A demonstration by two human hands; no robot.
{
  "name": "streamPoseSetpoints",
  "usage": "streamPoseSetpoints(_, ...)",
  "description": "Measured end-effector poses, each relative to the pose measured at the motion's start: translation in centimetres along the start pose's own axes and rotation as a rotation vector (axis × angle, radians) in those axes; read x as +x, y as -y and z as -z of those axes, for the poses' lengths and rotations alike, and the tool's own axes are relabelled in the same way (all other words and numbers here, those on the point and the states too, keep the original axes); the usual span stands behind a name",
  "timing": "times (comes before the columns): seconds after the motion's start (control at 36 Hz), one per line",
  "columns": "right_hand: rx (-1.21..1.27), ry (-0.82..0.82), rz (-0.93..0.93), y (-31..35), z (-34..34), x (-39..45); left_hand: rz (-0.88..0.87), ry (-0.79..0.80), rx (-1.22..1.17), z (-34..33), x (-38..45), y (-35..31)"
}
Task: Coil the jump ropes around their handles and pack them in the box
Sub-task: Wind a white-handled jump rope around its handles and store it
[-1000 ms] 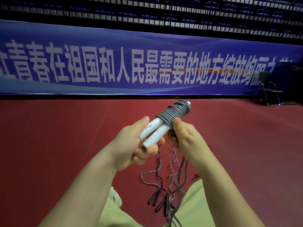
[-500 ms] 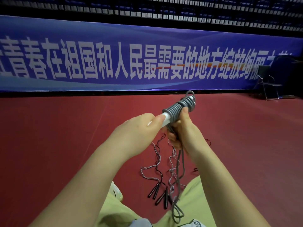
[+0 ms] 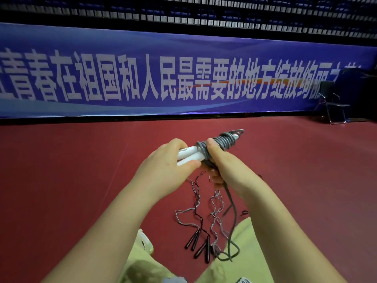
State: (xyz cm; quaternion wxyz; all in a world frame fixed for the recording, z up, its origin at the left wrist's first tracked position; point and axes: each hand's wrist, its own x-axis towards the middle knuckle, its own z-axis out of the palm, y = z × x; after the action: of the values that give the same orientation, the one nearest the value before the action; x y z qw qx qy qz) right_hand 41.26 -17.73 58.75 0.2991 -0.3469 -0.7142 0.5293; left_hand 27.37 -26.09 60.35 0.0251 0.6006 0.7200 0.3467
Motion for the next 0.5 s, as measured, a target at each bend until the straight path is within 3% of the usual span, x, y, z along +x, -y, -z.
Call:
streamPoseSetpoints(0.11, 0.079, -0.016, 0.124, 0.7, -0.2, -0.2, -0.071, -0.082, -0.046, 0.5, -0.4, -0.3)
streamPoseSetpoints(0.19, 0.049, -0.026, 0.201, 1.0, 0.0, -0.3, -0.042, -0.022, -0.073, 1.2, -0.2, -0.6)
streamPoseSetpoints(0.25, 0.035, -0.028, 0.244, 1.3, 0.0, -0.7, -0.021, 0.133, -0.215, 1.8, 0.2, -0.4)
streamPoseSetpoints(0.33, 0.103, -0.002, 0.272, 1.3, 0.4, -0.9, -0.043, 0.485, -0.600, 2.5, 0.4, 0.4)
streamPoseSetpoints(0.5, 0.262, 0.053, 0.314, 1.5, 0.3, -1.7, -0.094, 1.046, -1.265, -0.3, -0.7, 0.1)
